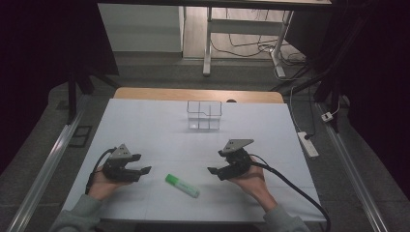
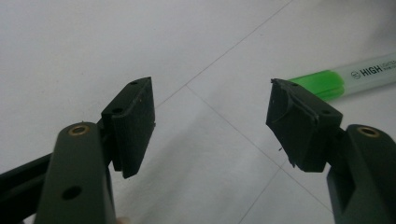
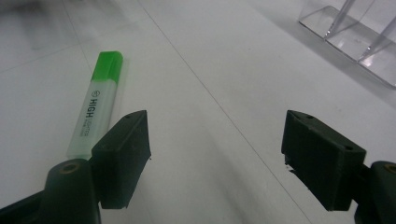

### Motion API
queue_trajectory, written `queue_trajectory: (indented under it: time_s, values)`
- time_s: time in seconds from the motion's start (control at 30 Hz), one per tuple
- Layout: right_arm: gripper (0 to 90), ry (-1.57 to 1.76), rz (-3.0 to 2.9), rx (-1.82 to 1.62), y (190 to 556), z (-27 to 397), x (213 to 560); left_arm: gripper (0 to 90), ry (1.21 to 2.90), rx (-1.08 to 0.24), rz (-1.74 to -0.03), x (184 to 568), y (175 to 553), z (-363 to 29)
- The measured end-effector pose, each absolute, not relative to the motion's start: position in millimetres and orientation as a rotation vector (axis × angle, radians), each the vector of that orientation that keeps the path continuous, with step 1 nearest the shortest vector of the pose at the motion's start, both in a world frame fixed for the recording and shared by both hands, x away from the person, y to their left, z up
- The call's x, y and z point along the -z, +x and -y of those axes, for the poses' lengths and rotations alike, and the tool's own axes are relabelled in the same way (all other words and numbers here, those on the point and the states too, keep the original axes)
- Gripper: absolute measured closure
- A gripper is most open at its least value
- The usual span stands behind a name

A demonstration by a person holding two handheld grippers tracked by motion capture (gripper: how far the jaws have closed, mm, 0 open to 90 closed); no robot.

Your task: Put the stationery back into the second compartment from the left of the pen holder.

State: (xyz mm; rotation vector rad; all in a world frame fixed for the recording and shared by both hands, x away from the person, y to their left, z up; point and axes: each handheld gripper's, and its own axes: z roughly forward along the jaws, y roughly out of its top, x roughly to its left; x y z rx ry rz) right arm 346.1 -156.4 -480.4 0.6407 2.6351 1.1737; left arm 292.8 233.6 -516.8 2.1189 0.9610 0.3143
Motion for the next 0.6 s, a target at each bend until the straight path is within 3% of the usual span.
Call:
queue_trajectory:
  time_s: [0.6]
  values:
    - [23.2,0.583,-2.694,-1.186,347.5,119.5,481.3,32.5,2.130,-0.325,-0.963,517.0,292.8,-232.7]
